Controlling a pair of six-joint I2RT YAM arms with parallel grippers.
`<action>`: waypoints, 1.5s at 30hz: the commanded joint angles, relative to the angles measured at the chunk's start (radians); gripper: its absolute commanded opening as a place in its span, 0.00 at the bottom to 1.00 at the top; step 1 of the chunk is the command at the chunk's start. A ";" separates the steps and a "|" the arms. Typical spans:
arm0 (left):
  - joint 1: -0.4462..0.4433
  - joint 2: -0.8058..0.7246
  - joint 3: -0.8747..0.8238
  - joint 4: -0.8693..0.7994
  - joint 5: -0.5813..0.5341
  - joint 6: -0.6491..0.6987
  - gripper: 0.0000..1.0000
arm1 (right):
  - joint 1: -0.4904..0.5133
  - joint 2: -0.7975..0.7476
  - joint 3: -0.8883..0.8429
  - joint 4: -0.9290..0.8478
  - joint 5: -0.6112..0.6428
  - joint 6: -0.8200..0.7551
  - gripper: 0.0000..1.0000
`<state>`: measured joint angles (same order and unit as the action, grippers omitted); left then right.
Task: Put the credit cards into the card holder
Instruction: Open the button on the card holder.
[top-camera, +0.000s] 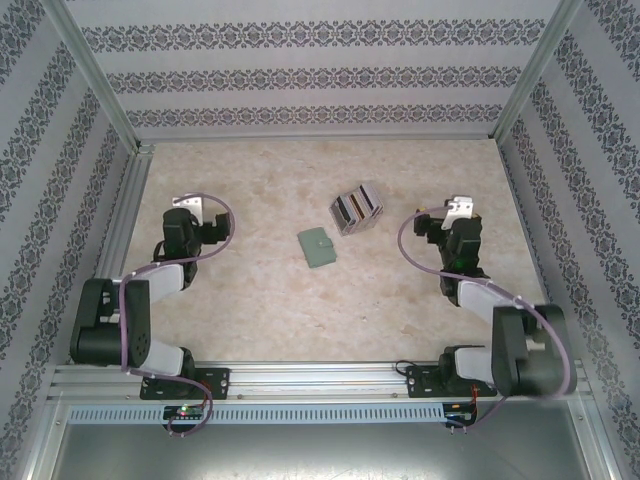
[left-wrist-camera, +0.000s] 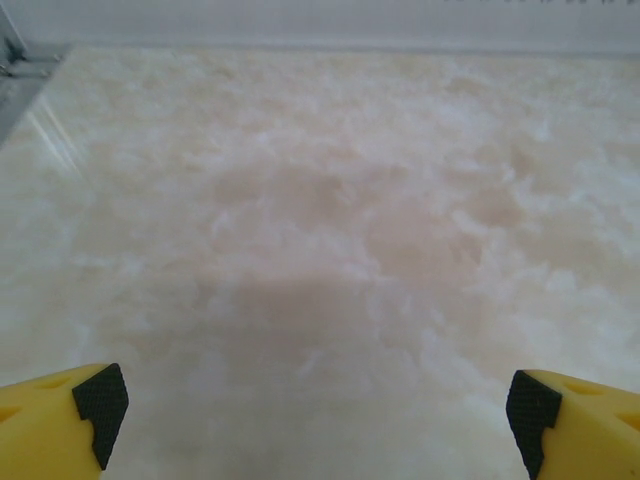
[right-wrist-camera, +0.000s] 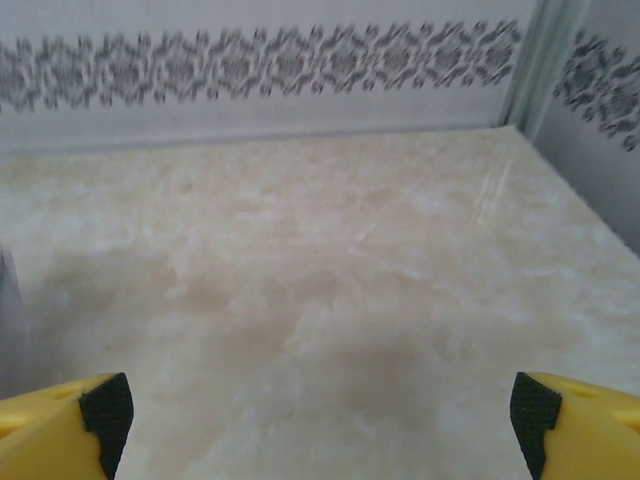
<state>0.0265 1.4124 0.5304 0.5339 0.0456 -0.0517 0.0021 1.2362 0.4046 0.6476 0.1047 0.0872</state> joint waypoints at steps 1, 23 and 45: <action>0.007 -0.087 0.025 -0.153 -0.080 -0.106 0.99 | -0.010 -0.079 0.056 -0.170 0.021 0.171 0.98; -0.129 0.028 0.313 -0.590 0.418 -0.531 1.00 | 0.434 0.151 0.609 -1.117 -0.341 0.137 0.84; -0.222 0.137 0.413 -0.732 0.427 -0.543 1.00 | 0.634 0.757 1.091 -1.279 -0.257 0.073 0.43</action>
<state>-0.1837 1.5494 0.9253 -0.1371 0.4679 -0.6109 0.6266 1.9629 1.4540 -0.5732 -0.1699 0.1783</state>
